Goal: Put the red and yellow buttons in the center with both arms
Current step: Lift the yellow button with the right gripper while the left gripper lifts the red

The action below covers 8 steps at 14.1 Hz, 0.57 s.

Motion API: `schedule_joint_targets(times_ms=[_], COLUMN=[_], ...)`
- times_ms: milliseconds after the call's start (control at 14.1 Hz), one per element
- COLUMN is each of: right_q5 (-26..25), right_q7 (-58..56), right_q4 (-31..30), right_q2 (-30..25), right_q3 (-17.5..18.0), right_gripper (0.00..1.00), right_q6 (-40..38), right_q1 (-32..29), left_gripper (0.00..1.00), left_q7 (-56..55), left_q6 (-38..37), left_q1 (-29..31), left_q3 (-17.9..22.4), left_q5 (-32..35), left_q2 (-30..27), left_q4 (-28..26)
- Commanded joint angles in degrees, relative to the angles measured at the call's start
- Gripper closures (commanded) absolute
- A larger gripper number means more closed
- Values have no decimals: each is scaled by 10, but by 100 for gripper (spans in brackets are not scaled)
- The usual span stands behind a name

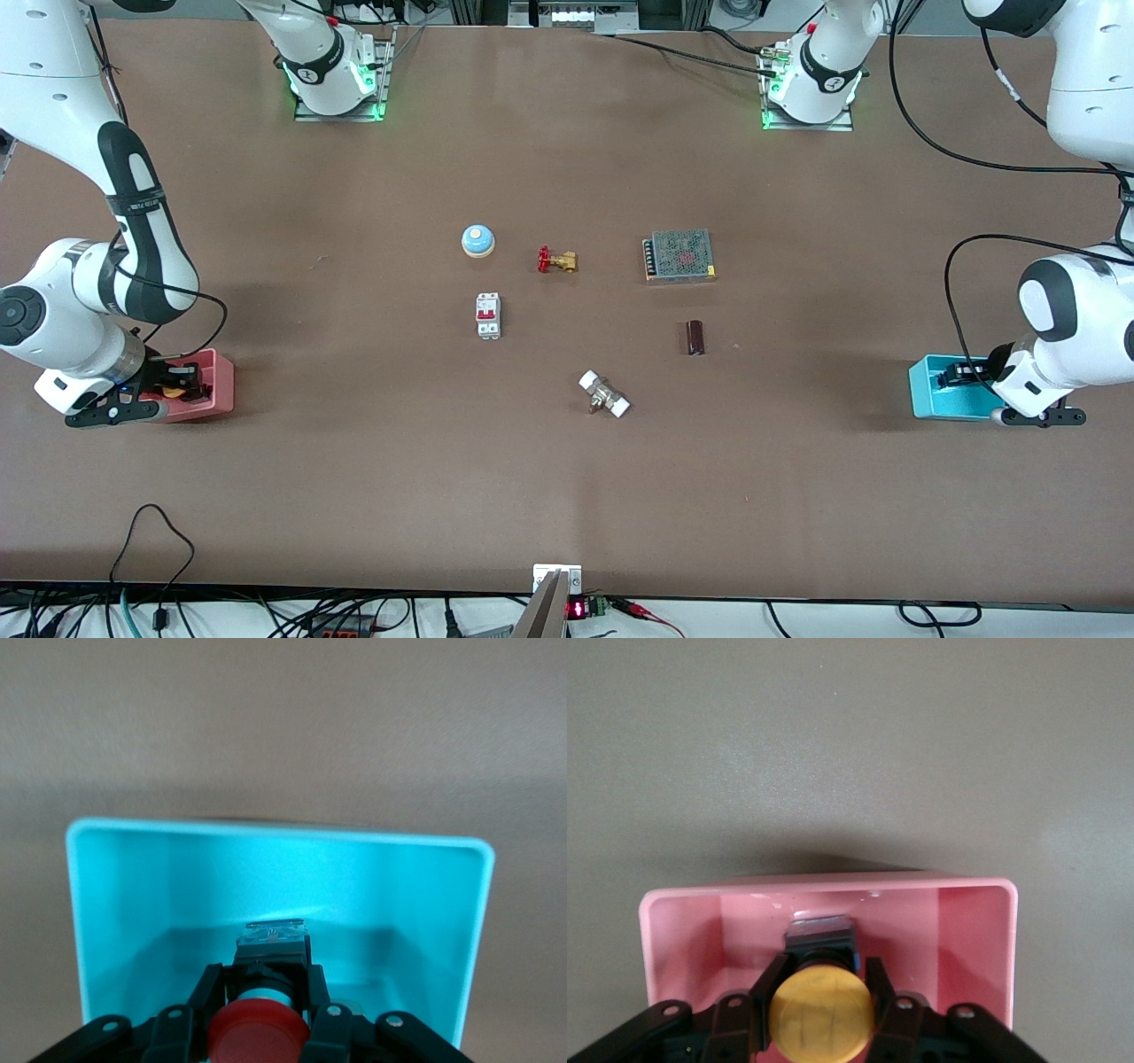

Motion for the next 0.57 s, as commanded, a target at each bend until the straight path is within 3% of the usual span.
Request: schedule_joint_targets(times_ms=[0, 284, 496], right_q5=[7, 7, 16], right_q7=[-16, -27, -52], right_q4=[-6, -6, -5], right_q2=[-4, -12, -78], right_q3=[10, 10, 25], right_gripper=[65, 67, 67], right_q6=[7, 2, -109], right_q1=[-9, -9, -18], left_gripper=[69, 68, 68], left_q7=[20, 15, -70], left_q6=[-5, -118, -212], left_q1=[-4, -34, -79], left_q3=[-3, -9, -15], left_q5=[10, 17, 28], left_q2=[-39, -83, -124], left_q4=[0, 38, 33])
